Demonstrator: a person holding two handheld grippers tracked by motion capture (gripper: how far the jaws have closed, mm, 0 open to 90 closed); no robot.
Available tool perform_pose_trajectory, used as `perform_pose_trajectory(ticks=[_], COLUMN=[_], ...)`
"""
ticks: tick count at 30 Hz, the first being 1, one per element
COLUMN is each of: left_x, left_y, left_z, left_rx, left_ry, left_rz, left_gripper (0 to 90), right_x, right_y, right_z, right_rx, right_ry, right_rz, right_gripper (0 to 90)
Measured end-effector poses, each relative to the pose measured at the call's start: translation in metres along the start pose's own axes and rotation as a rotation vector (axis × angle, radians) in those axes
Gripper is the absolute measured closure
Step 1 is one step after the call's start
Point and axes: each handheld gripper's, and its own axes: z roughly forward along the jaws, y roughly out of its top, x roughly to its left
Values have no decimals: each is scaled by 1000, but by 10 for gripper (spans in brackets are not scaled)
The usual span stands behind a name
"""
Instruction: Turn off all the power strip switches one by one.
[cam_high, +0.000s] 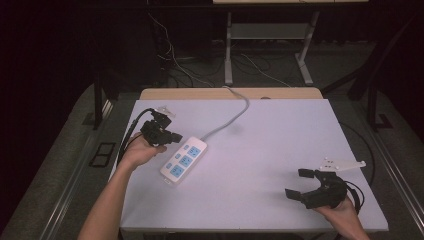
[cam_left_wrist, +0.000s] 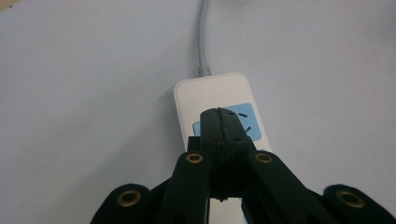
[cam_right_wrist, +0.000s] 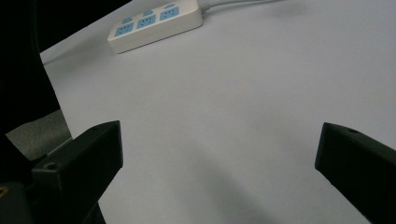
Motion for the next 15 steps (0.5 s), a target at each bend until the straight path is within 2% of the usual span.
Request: perform_pose_trajectory(ticks=[15], left_x=[0], left_y=[10], left_z=[17], left_rx=[19], left_ry=[2], left_rz=[13], left_gripper=[893], right_x=[-1], right_y=[0], right_z=[-1], right_rx=[-2], right_ry=[-1], right_rz=[0], right_gripper=[8])
